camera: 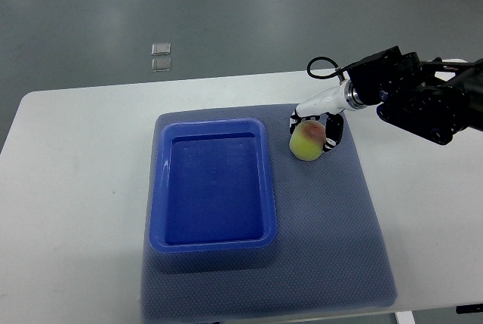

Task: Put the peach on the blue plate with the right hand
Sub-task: 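Close the right hand fingers around the peach, then lift the peach and carry it over the blue tray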

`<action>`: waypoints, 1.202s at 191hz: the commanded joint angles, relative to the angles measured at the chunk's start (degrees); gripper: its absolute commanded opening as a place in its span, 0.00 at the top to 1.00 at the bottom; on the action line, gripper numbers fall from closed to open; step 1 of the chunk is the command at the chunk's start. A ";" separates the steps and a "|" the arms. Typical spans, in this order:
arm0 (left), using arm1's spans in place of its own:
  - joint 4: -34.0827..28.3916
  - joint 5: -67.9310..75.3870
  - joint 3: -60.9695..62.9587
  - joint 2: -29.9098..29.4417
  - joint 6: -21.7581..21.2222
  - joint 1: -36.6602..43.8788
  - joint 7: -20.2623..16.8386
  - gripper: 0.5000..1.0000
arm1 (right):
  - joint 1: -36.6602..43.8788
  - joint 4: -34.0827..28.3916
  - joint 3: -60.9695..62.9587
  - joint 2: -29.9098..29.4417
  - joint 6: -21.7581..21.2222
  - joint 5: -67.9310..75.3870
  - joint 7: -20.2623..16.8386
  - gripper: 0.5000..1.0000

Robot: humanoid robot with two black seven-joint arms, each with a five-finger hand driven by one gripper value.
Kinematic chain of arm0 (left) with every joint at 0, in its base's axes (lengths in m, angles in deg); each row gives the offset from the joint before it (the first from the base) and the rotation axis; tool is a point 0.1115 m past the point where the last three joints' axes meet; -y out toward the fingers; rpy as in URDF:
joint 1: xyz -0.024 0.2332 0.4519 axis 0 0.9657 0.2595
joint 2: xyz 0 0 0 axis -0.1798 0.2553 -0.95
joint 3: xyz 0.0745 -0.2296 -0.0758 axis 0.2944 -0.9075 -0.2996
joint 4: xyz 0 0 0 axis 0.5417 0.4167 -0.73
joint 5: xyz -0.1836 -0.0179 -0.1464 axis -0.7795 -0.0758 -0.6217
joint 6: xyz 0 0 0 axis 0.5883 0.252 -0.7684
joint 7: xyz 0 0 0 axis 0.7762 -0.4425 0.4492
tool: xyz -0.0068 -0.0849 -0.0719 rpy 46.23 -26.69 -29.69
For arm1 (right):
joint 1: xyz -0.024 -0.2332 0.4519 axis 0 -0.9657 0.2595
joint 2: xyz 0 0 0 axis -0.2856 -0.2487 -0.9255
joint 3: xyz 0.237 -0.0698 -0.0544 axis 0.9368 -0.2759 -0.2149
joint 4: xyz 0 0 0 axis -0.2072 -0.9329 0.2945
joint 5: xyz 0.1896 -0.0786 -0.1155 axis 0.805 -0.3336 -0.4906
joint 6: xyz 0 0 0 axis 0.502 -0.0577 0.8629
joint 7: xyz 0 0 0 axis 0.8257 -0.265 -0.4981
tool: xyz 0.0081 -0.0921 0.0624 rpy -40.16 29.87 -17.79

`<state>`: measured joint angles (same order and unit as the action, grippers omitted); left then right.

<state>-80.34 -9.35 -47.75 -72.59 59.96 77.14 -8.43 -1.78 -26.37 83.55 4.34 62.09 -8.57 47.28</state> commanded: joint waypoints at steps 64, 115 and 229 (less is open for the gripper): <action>-0.02 -0.01 0.00 0.00 0.00 -0.14 0.00 0.00 | 5.63 0.49 1.07 -1.21 0.92 1.20 0.41 1.00; -0.02 -0.01 0.00 0.00 0.00 -0.14 0.00 0.00 | 9.85 0.40 1.07 -8.86 0.66 2.61 1.02 1.00; -0.11 -0.09 0.00 0.00 0.00 -0.22 0.00 0.00 | 3.44 0.84 0.98 -16.50 0.92 3.84 1.02 0.17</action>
<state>-80.44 -9.46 -47.74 -72.59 59.97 76.92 -8.43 2.52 -25.51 84.53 -12.16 62.91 -4.82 48.31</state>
